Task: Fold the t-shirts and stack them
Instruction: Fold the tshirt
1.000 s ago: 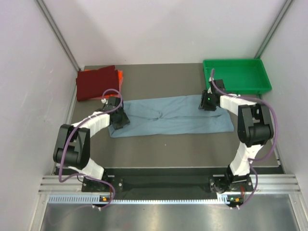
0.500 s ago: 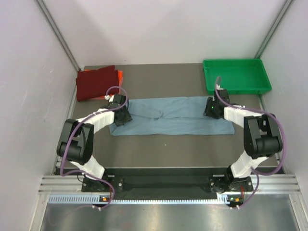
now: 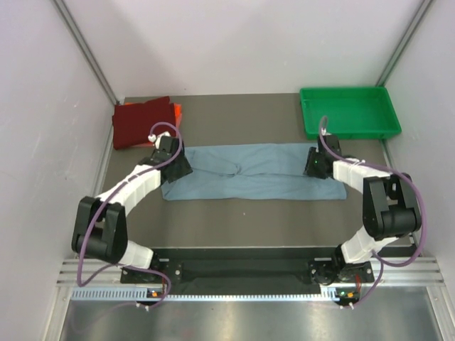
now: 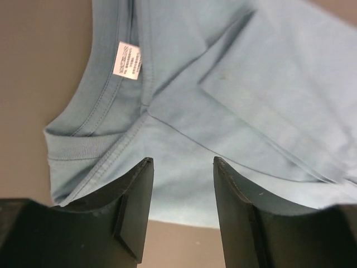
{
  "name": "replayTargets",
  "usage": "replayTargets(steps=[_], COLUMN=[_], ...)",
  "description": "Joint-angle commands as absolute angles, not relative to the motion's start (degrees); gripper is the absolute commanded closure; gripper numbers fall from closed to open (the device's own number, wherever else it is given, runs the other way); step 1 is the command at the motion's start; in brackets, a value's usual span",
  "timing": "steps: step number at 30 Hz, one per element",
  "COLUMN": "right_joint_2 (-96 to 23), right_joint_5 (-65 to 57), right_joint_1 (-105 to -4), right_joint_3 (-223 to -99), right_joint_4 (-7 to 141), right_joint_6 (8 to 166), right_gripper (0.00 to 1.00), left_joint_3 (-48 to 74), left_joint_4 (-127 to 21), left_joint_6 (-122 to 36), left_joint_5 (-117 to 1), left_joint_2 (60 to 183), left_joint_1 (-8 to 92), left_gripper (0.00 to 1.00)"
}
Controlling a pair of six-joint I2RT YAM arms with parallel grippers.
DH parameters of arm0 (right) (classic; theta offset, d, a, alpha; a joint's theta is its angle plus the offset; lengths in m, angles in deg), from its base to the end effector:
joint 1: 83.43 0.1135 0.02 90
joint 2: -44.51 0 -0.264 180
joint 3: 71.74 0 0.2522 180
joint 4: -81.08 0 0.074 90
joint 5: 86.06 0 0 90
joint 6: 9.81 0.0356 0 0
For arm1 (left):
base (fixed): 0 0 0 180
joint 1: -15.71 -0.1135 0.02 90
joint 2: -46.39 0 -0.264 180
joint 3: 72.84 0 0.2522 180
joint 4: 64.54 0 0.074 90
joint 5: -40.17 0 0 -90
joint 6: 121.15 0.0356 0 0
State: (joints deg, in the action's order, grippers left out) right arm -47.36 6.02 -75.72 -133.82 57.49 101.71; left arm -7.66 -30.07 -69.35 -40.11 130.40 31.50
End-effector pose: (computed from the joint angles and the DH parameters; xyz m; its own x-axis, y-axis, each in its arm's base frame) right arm 0.3102 0.0407 0.1641 -0.7812 0.2642 -0.5656 0.1870 0.9635 0.1917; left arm 0.2868 -0.0749 0.2072 -0.7121 -0.4321 -0.5534 -0.3426 0.9018 -0.2632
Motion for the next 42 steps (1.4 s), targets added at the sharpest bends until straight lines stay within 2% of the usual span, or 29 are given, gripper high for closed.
replayTargets(steps=[1,7,16,30,36,38,42], right_joint_2=[-45.57,-51.37,-55.42,-44.88,-38.64,-37.06,-39.07], right_joint_5=[4.64,9.37,12.02,16.86,11.42,6.07,-0.19], right_joint_1=[-75.78,-76.04,-79.20,-82.90,-81.24,-80.09,-74.49], right_joint_3=[-139.27,-144.38,-142.90,-131.47,-136.20,-139.72,-147.88], right_joint_4=[52.91,53.52,53.00,52.03,49.74,50.35,50.79], right_joint_6=[99.53,99.00,100.49,101.20,97.96,97.07,95.32], right_gripper=[0.62,0.60,0.62,0.62,0.61,0.59,0.58], left_joint_3=[-5.82,-7.22,-2.83,4.20,3.76,4.12,0.09], left_joint_4=[-28.27,-30.12,-31.53,-33.73,-27.06,-23.63,-20.37], left_joint_6=[-69.11,-70.09,-71.14,-69.64,-69.82,-69.74,-69.65], left_joint_5=[-40.60,-40.60,-40.77,-45.79,-38.50,-35.51,-32.77], left_joint_2=[127.51,133.57,144.56,151.42,144.06,141.50,134.83], left_joint_1=[31.62,31.09,31.18,35.39,35.40,34.78,31.28], left_gripper=[0.48,0.47,0.47,0.48,0.46,0.46,0.46])
